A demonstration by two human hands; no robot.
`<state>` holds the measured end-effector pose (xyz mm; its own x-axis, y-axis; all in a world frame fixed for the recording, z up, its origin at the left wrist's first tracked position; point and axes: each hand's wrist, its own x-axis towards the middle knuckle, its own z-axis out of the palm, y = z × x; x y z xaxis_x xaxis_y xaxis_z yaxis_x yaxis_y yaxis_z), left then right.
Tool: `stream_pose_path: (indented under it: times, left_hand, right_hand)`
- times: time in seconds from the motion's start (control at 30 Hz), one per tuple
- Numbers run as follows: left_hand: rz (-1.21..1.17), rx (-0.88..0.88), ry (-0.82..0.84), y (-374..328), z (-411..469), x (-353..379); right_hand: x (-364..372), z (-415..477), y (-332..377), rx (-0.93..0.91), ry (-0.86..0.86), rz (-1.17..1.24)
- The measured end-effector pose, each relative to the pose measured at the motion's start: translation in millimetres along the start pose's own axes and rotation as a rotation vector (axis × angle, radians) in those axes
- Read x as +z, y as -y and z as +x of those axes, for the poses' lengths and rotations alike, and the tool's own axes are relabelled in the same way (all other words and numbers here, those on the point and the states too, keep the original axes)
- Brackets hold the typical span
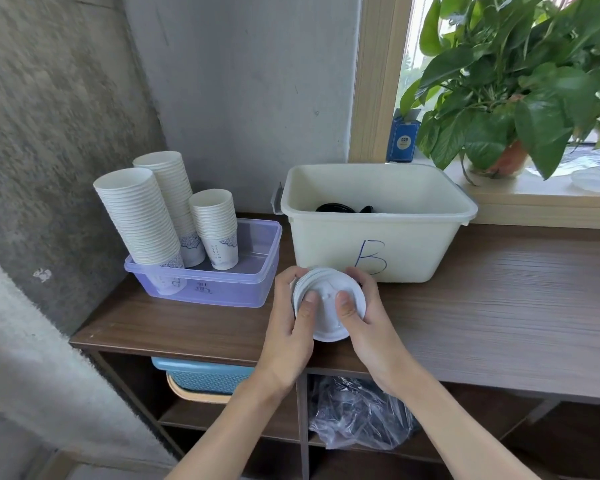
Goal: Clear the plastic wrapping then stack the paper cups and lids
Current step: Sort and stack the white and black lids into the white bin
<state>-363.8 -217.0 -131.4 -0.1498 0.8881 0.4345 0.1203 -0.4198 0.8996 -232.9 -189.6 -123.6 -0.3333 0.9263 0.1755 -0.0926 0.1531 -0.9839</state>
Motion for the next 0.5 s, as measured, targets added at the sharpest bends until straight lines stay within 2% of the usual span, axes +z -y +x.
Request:
stream_pose_path:
  times: [0.23,0.5]
  left_hand:
    - [0.032,0.082,-0.042,-1.0,0.2,2.2]
    - [0.067,0.181,-0.13,1.5,1.0,5.7]
  right_hand:
    - [-2.0,2.4,-5.9,-0.035,-0.014,0.051]
    - [5.3,6.8,-8.9,-0.07,-0.061,0.005]
